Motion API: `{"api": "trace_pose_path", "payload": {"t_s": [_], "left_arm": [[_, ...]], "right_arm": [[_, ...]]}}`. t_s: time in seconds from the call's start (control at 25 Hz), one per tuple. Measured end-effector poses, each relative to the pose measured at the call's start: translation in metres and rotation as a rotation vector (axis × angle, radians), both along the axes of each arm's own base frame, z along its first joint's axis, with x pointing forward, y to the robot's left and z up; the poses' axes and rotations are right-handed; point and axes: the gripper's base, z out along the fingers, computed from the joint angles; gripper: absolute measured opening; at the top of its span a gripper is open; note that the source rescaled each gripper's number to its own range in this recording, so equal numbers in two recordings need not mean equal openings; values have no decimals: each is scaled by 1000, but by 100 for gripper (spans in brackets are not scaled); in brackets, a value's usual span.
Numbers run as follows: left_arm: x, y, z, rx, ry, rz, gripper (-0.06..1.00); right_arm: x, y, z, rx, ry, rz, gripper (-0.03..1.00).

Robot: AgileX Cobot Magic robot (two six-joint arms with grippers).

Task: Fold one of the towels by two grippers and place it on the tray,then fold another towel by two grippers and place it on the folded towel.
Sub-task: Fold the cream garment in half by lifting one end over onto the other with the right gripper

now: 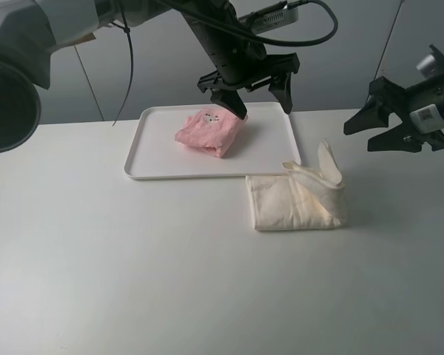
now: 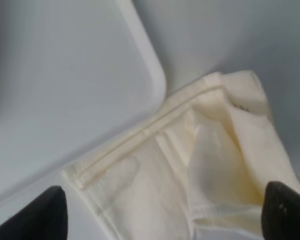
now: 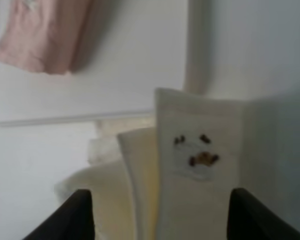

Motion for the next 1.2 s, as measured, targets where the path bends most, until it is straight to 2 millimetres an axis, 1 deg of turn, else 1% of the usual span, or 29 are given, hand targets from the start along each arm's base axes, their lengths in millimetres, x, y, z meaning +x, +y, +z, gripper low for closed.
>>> {"api": "trace_pose_path", "payload": {"t_s": [0.16,0.24,0.36,0.52,0.64,0.84,1.0,1.08,1.2], "left_arm": [[0,0,0,2,-1,0,100],[0,0,0,2,-1,0,100],[0,0,0,3,-2,0,100],[0,0,0,3,-8,-13,100],[0,0,0,4,-9,-15,100],[0,0,0,4,-11,-18,100],[0,0,0,4,-12,-19,100],[0,0,0,4,-12,-19,100],[0,0,0,4,-12,-19,100]], "right_arm": [[-3,-12,-8,-153,44,-9,61],[-3,-15,-9,-190,51,-11,61],[-3,-15,-17,-232,77,-2,61],[2,-2,-33,-294,100,48,61],[5,8,-37,-359,80,67,61],[6,8,-40,-436,75,71,61],[4,9,-41,-443,88,69,61],[1,16,-44,-443,96,88,61],[-2,32,-56,-442,124,130,61]]}}
